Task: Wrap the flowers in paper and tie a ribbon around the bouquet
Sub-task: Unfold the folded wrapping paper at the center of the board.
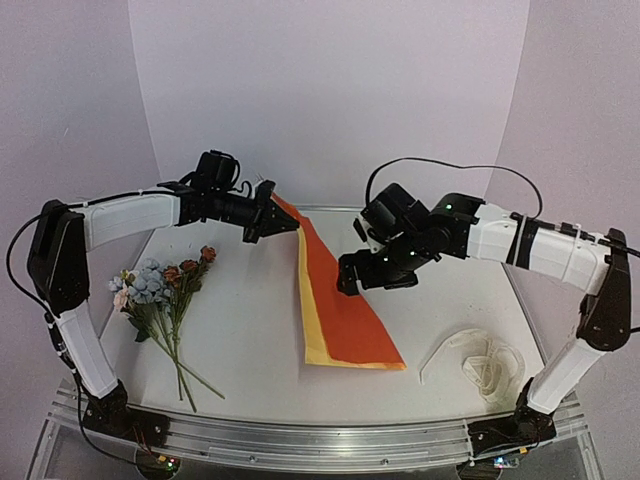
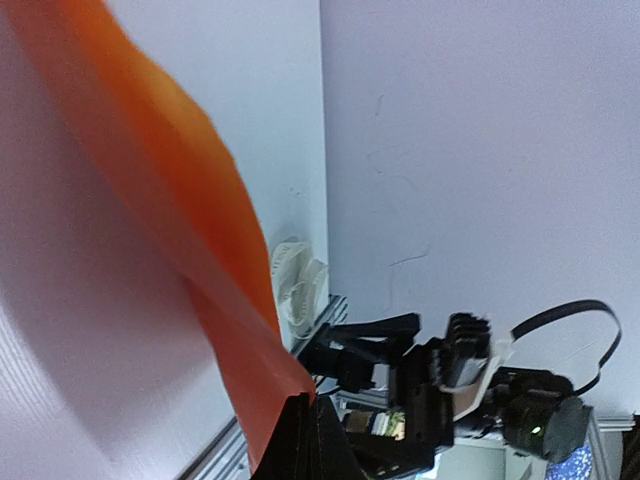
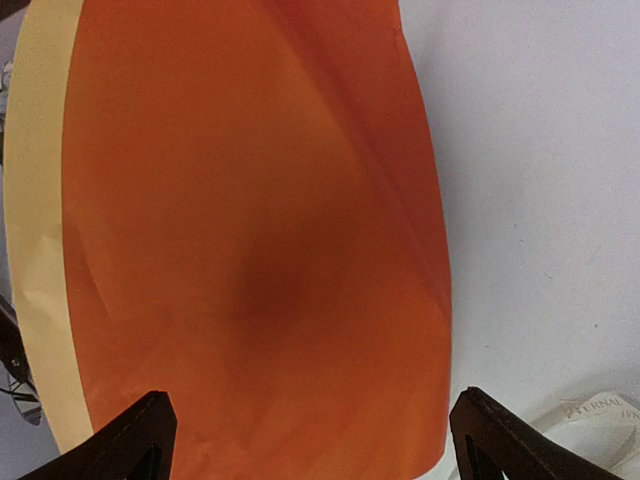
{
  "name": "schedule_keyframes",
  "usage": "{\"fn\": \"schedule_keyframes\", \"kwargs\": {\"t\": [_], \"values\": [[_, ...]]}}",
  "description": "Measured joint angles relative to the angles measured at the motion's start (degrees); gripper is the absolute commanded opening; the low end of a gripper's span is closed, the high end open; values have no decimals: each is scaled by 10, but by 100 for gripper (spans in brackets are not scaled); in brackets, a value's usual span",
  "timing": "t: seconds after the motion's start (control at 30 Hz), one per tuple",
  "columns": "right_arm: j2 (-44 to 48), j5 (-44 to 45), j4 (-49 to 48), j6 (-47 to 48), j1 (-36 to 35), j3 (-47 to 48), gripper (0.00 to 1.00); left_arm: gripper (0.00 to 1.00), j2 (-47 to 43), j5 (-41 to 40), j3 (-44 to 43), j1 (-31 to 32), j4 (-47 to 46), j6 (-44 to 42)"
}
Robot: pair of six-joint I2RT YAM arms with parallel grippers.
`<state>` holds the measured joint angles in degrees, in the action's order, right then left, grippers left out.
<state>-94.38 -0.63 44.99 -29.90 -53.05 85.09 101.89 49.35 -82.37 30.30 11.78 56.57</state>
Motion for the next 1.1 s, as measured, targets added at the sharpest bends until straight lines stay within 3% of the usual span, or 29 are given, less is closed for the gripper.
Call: {"fn": "schedule_keyframes", "kwargs": {"t": [0.2, 0.43, 1.1], "values": [[-20, -1, 0, 1, -35, 40, 98, 0, -42, -1, 0, 0, -29, 62], [-18, 15, 12, 1, -64, 44, 98, 0, -47, -5, 0, 0, -28, 78], [85, 96, 63, -21, -95, 41, 98, 0, -47, -4, 11, 0, -7, 46]]}}
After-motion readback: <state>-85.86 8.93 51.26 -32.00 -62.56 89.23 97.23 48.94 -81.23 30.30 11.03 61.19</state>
